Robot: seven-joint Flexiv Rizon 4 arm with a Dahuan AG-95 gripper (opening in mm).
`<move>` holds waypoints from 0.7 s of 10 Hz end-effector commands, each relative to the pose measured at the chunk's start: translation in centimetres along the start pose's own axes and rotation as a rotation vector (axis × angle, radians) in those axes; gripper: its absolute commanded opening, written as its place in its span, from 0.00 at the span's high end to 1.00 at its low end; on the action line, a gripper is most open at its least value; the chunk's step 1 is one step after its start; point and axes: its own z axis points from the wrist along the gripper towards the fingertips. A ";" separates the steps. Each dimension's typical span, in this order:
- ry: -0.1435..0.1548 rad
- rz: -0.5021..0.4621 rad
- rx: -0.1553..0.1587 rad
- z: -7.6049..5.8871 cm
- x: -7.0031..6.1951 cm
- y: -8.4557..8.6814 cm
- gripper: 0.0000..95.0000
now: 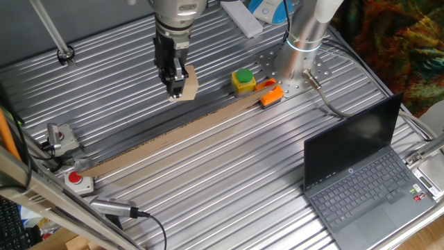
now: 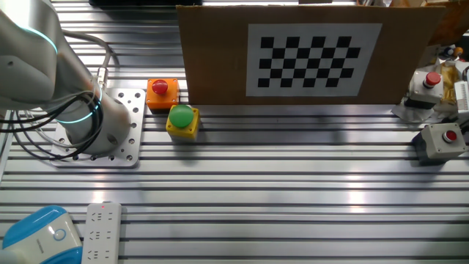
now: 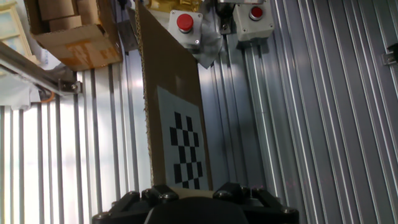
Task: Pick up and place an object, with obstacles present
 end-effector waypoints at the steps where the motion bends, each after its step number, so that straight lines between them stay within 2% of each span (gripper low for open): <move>1: 0.012 0.000 -0.026 -1.1 -0.7 -0.3 1.00; 3: 0.025 -0.003 -0.037 -2.4 -1.6 -0.7 1.00; 5: 0.052 -0.024 -0.026 -3.9 -2.6 -1.1 1.00; 6: 0.056 -0.031 -0.025 -4.3 -2.9 -1.1 1.00; 7: 0.070 -0.045 -0.012 -5.0 -3.3 -1.1 1.00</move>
